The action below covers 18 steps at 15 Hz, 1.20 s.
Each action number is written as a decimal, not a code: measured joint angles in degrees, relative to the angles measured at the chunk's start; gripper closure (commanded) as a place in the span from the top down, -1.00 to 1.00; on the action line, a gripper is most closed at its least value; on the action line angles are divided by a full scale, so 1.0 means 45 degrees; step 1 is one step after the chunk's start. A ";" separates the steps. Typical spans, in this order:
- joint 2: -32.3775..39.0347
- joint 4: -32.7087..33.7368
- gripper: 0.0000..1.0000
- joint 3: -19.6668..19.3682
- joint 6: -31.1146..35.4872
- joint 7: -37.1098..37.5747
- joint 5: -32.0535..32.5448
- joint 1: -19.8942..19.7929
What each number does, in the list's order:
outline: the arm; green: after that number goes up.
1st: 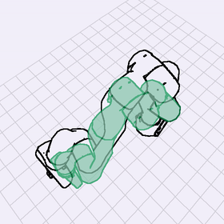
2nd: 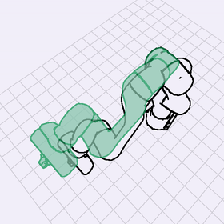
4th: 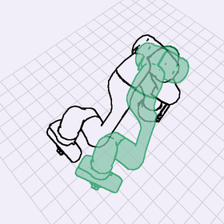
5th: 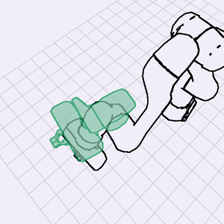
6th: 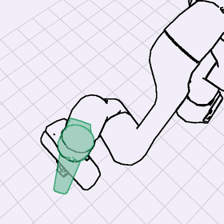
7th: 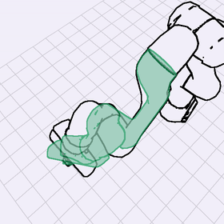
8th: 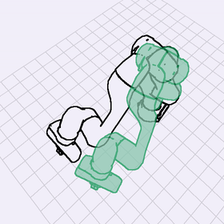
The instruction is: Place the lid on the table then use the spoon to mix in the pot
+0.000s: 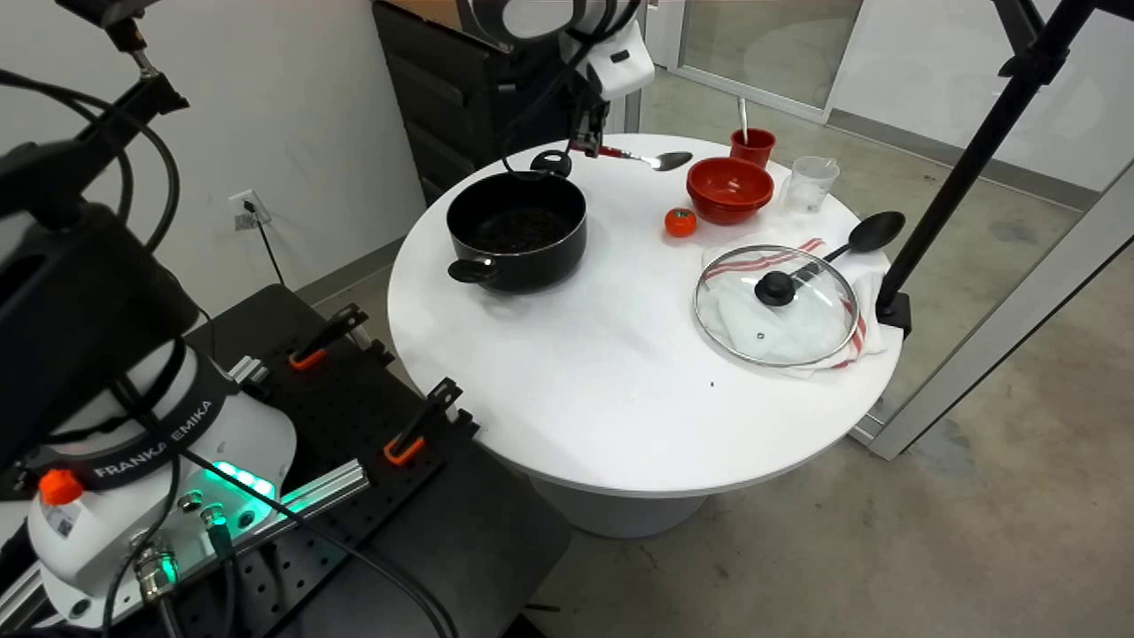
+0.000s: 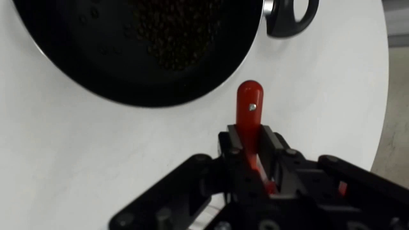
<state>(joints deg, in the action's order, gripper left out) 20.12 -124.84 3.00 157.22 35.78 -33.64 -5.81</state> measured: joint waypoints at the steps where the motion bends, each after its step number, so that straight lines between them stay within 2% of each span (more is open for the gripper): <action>1: -0.0380 -0.0140 -0.91 0.0123 -0.0708 -0.0145 0.0001 0.0095; 9: -0.4016 -0.3131 -0.91 0.0886 -0.5008 -0.1438 0.0042 0.1942; 11: -0.4515 -0.3487 -0.91 0.1031 -0.6371 -0.1716 0.0013 0.2289; 14: -0.4139 -0.2933 -0.91 0.1178 -0.8055 -0.1899 0.0058 0.2692; 18: -0.1745 -0.0303 -0.91 0.1230 -0.9462 -0.1722 0.0770 0.2980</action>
<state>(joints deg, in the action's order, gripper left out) 12.27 -126.20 8.53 114.64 28.03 -30.18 7.60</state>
